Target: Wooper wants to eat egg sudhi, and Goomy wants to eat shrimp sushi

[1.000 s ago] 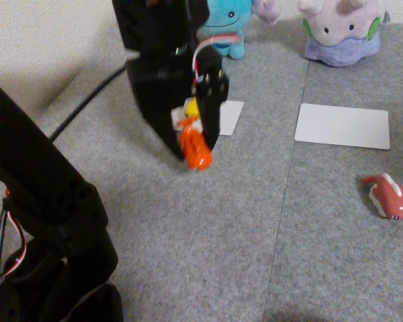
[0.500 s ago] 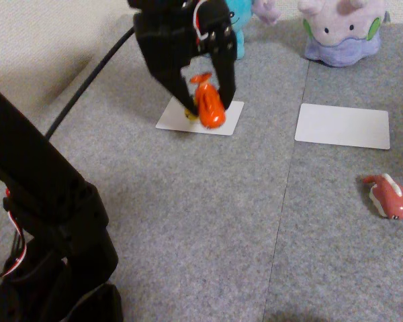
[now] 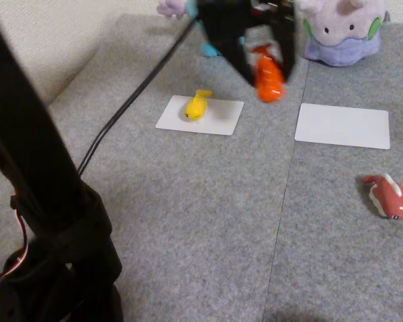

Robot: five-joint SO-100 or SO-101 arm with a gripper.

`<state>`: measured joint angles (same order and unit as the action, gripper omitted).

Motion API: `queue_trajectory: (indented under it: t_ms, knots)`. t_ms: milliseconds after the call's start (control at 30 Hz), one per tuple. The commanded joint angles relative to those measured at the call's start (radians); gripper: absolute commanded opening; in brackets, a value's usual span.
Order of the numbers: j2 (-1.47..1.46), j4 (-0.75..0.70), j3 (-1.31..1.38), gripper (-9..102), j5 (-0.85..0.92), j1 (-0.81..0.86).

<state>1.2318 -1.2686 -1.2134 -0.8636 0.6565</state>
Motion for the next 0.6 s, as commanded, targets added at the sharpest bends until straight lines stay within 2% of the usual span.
queue_trajectory:
  t_ms: [0,167,567]
  knots:
    - [-0.078,-0.005,0.179,4,0.006,0.008]
    - [-0.213,-0.054,0.356,7,0.005,-0.006]
    - [-0.417,-0.005,0.508,7,-0.002,-0.011]
